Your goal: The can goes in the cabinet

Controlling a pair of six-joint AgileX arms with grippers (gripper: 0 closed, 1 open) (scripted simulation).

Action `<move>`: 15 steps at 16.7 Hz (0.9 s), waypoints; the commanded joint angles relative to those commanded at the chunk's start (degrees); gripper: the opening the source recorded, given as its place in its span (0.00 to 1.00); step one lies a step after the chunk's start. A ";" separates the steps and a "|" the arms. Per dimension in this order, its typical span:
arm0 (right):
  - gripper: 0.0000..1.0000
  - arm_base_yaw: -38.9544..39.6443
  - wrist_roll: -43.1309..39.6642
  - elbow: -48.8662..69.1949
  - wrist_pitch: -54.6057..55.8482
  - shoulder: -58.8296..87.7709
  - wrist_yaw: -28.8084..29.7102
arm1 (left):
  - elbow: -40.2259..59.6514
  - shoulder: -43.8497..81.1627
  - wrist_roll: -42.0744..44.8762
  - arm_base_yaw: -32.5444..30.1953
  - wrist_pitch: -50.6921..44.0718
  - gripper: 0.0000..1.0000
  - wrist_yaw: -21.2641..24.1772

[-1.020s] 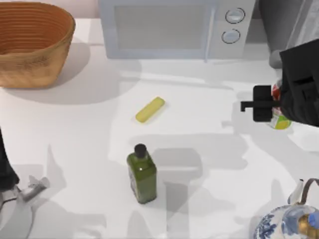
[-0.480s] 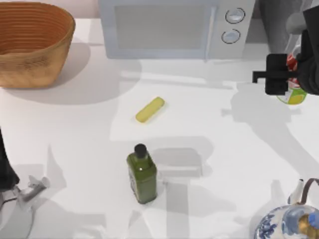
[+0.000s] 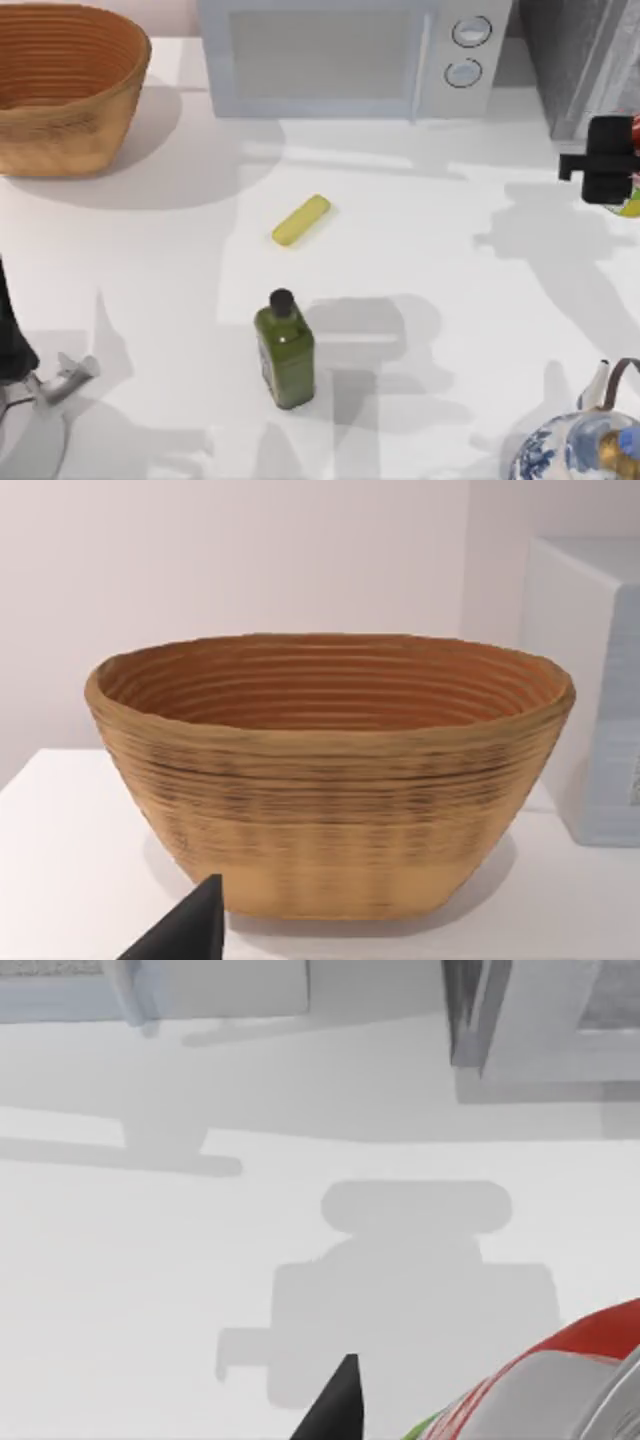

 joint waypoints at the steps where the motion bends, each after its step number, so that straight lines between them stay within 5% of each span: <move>1: 0.00 -1.00 -0.77 -2.50 1.06 -3.48 -0.71 | 0.00 0.00 0.00 0.00 0.00 1.00 0.00; 15: 0.00 -17.67 -13.68 -44.15 18.77 -61.55 -12.60 | 0.00 0.00 0.00 0.00 0.00 1.00 0.00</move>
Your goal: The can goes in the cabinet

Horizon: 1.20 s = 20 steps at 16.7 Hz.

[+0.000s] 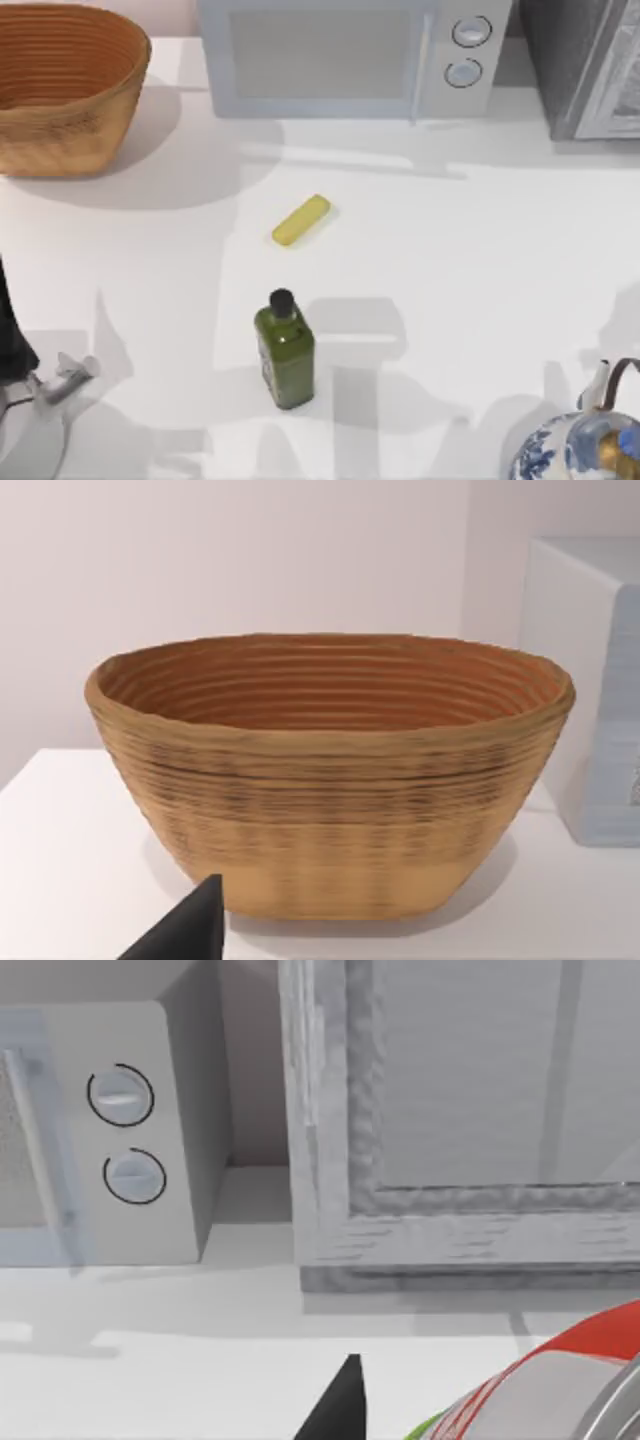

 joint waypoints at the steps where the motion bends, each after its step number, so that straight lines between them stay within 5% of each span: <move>1: 0.00 -0.79 -0.61 -1.98 0.84 -2.77 -0.56 | 0.00 0.00 0.00 0.00 0.00 1.00 0.00; 12: 0.00 -2.27 -1.80 -5.64 2.40 -8.04 -1.66 | 0.00 0.00 0.00 0.00 0.00 1.00 0.00; 20: 0.00 0.60 -1.27 20.38 -4.28 13.26 1.60 | 0.00 0.00 0.00 0.00 0.00 1.00 0.00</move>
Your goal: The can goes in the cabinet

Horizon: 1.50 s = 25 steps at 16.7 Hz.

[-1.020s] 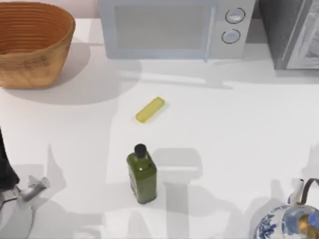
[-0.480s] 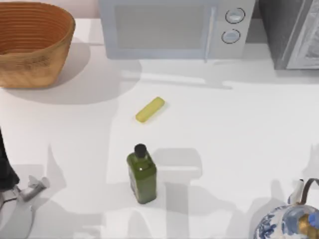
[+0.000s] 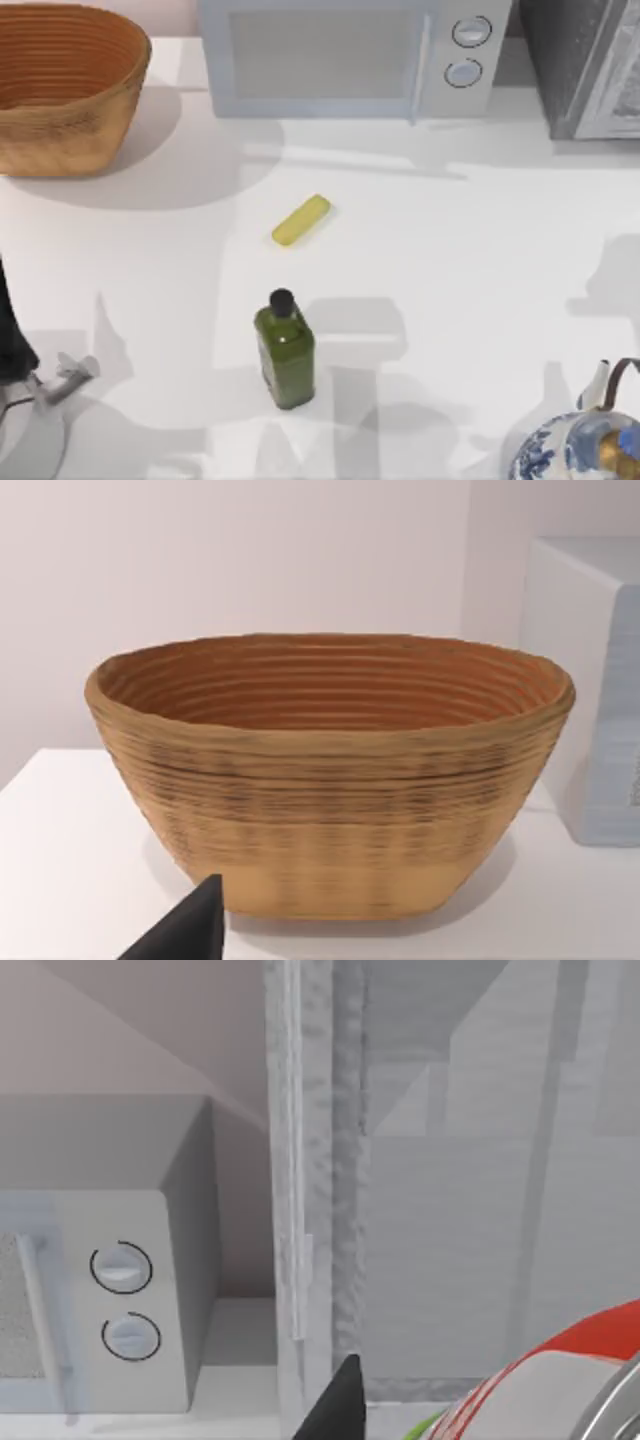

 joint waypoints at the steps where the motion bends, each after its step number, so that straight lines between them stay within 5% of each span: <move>1: 0.00 0.55 0.08 5.33 -1.25 3.96 0.59 | 0.00 0.00 0.00 0.00 0.00 1.00 0.00; 13: 0.00 6.70 0.48 66.06 -15.44 48.31 6.96 | 0.00 0.00 0.00 0.00 0.00 1.00 0.00; 25: 0.00 7.07 0.66 75.14 -17.83 55.75 7.53 | 0.00 0.00 0.00 0.00 0.00 1.00 0.00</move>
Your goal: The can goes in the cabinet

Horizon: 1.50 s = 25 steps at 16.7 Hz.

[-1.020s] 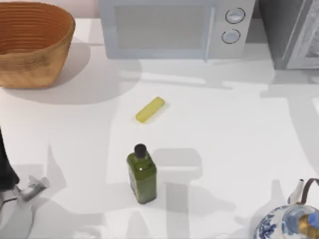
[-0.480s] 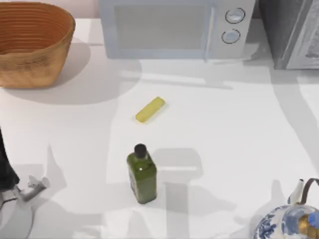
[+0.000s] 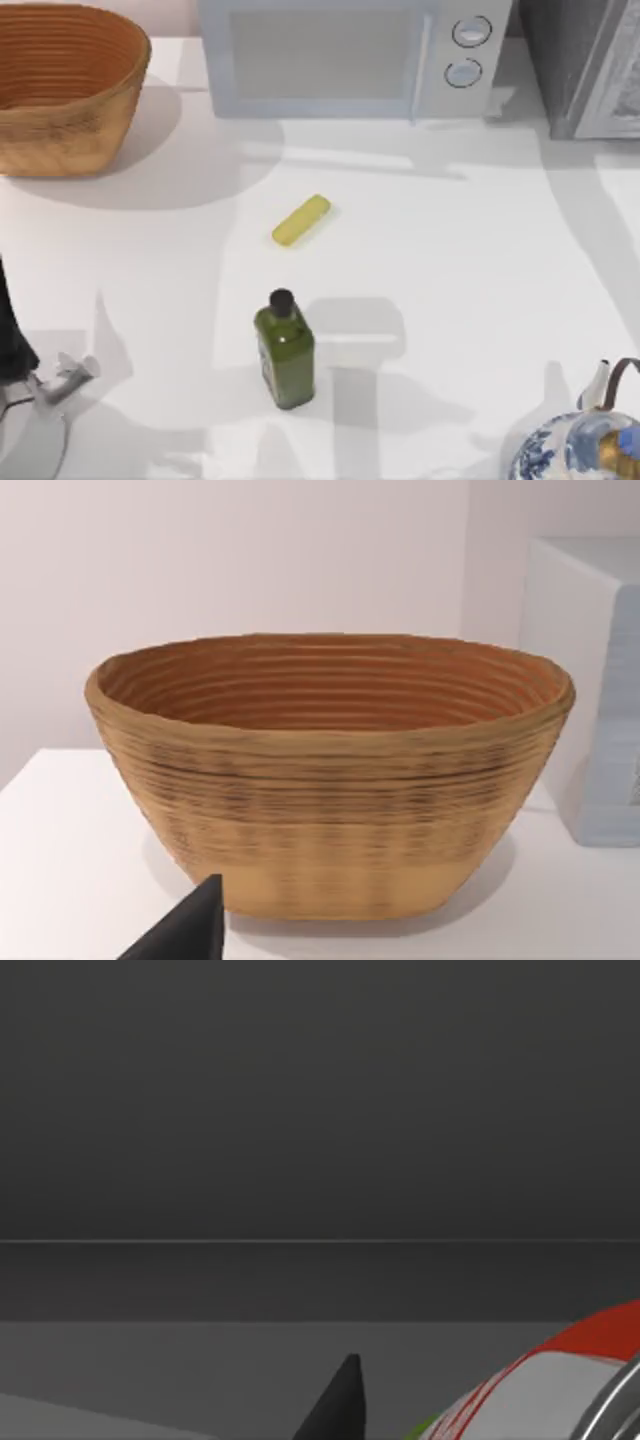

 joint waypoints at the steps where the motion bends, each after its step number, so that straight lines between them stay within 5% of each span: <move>1: 0.00 -0.15 0.10 1.91 -0.52 1.69 -0.15 | 0.00 0.00 0.00 0.00 0.00 1.00 0.00; 13: 0.00 -4.10 -0.05 50.51 -12.28 36.23 -3.23 | 0.00 0.00 0.00 0.00 0.00 1.00 0.00; 21: 0.00 -4.64 -0.26 56.57 -14.30 41.73 -3.97 | 0.00 0.00 0.00 0.00 0.00 1.00 0.00; 25: 0.30 -4.64 -0.26 56.57 -14.30 41.73 -3.97 | 0.00 0.00 0.00 0.00 0.00 1.00 0.00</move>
